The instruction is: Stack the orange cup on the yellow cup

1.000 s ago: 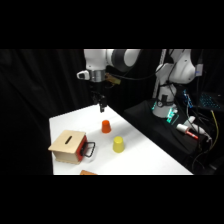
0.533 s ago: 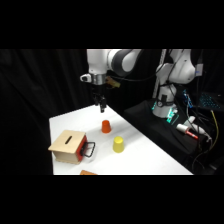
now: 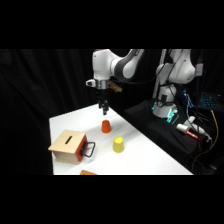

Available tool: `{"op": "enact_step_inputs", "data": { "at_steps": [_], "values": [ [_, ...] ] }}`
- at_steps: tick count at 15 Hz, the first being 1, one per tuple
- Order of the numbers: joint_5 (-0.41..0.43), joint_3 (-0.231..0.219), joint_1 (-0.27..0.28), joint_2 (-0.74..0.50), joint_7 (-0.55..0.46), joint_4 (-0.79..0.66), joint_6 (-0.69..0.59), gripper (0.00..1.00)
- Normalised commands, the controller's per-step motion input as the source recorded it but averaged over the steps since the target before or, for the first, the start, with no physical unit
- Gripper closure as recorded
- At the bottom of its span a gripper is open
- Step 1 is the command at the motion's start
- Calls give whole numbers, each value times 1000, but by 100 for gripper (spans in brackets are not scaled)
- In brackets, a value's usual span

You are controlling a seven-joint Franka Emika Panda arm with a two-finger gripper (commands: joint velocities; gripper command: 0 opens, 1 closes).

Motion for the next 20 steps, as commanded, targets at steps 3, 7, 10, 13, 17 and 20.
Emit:
{"op": "enact_step_inputs", "data": {
  "at_steps": [3, 7, 10, 13, 17, 20],
  "values": [
    [212, -2, -45, 77, -235, -122, 324, 0],
    [127, 0, -51, 141, -187, -58, 329, 0],
    [4, -24, -46, 152, -89, -3, 271, 0],
    [-65, -36, -32, 156, -39, 40, 209, 0],
    [75, 58, -76, 176, -165, 93, 145, 0],
    [126, 105, -109, 216, -217, 157, 124, 0]
  ]
}}
